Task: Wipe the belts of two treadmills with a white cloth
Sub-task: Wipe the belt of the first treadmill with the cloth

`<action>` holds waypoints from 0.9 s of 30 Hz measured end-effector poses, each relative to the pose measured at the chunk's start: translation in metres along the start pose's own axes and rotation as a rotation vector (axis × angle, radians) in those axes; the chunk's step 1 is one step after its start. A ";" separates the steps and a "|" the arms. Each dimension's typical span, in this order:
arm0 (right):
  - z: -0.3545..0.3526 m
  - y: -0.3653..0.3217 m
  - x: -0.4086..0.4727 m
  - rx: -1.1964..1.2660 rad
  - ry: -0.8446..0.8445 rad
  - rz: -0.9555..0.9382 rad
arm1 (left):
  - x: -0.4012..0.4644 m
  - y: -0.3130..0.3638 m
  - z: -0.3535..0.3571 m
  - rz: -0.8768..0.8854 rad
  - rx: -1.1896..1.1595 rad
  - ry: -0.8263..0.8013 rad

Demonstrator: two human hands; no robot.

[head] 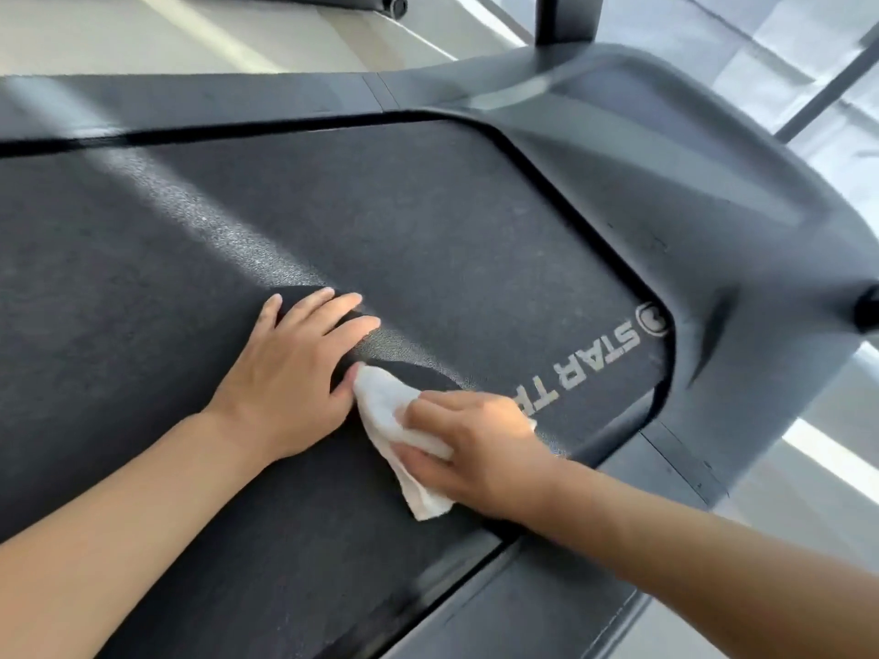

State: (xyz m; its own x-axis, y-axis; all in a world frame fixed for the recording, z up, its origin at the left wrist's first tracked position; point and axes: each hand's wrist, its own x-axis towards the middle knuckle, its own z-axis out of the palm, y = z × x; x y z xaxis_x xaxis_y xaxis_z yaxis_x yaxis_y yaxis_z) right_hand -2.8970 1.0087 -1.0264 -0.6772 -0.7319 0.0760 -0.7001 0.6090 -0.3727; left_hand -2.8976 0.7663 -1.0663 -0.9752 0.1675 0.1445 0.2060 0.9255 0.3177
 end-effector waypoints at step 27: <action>-0.072 0.215 0.137 -0.332 0.342 0.634 | 0.053 0.011 0.016 -0.030 0.020 0.000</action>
State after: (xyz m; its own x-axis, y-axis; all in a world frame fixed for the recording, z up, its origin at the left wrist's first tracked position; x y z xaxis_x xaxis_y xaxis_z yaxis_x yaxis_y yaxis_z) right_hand -3.1571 1.0617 -1.0293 -0.9637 -0.1131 0.2420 -0.1521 0.9771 -0.1489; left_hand -2.9484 0.7911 -1.0697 -0.9810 0.1393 0.1352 0.1748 0.9366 0.3035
